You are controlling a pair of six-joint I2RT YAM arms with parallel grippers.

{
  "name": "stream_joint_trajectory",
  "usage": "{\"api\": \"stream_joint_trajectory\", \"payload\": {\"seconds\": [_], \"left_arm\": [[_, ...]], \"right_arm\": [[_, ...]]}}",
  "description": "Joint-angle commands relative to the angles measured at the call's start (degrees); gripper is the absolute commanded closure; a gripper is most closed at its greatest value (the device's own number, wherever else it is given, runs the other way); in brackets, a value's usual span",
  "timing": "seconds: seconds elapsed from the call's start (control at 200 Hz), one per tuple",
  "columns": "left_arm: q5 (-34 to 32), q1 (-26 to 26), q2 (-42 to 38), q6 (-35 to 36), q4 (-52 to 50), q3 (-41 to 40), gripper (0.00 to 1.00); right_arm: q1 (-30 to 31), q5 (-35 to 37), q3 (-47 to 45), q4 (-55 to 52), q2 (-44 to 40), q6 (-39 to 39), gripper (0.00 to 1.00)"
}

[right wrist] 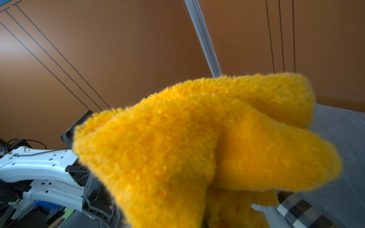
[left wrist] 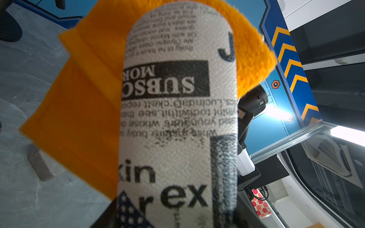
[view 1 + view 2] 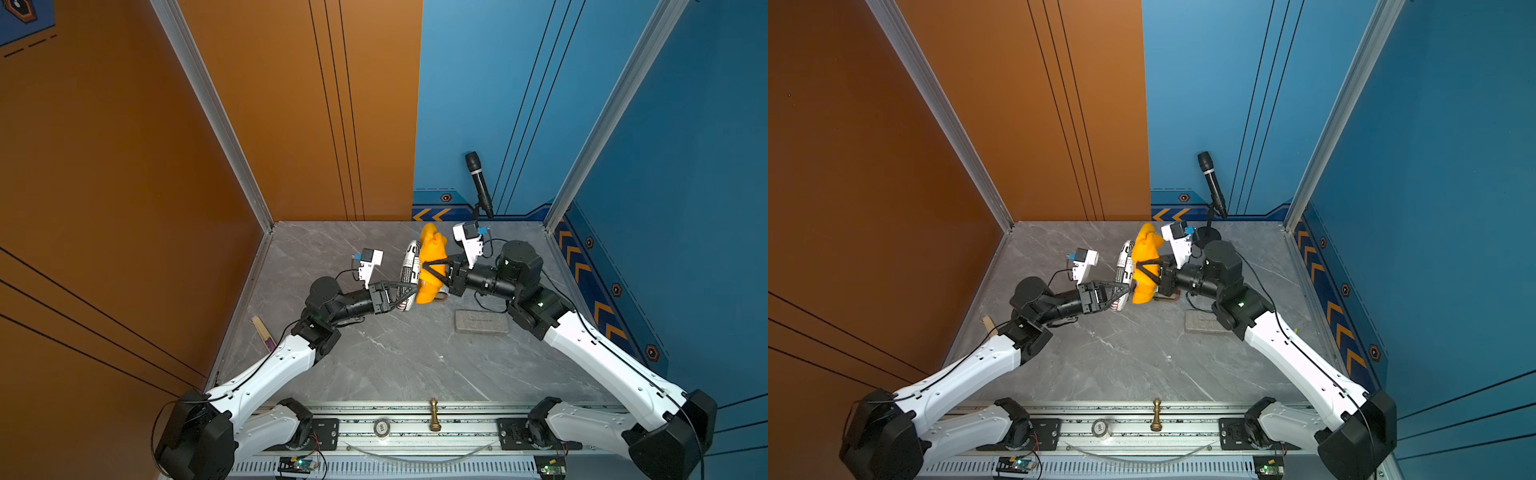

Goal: Wipe the eyeglass case
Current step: Wipe the dirt from the eyeglass case.

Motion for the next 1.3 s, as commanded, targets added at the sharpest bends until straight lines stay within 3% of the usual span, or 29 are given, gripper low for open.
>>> {"api": "stream_joint_trajectory", "payload": {"seconds": [0.0,0.185,0.461,0.636,0.941,1.096,1.296], "left_arm": [[3.8,-0.7,0.0,-0.5,2.2,-0.1,0.66],[3.8,-0.1,-0.3,-0.6,2.2,0.0,0.66],[4.2,-1.0,0.3,-0.8,2.2,-1.0,0.66],[3.8,-1.9,0.4,-0.4,2.2,-1.5,0.66],[-0.4,1.7,-0.4,0.4,1.9,-1.7,0.67],[-0.7,3.3,0.3,0.5,2.4,-1.1,0.67],[-2.7,3.6,-0.5,0.7,2.4,-1.4,0.67]], "right_arm": [[6.5,-6.6,-5.1,8.5,-0.8,4.8,1.00],[7.6,-9.8,-4.1,9.6,-0.9,5.4,1.00],[-6.0,-12.0,8.5,6.6,7.0,7.3,1.00],[-7.2,-12.6,12.9,7.8,11.7,8.9,1.00],[2.5,-11.6,4.6,1.6,5.3,3.7,1.00],[9.4,-10.3,-3.2,7.2,2.3,6.7,1.00],[9.4,-13.4,-1.9,14.7,6.3,11.0,1.00]]}}
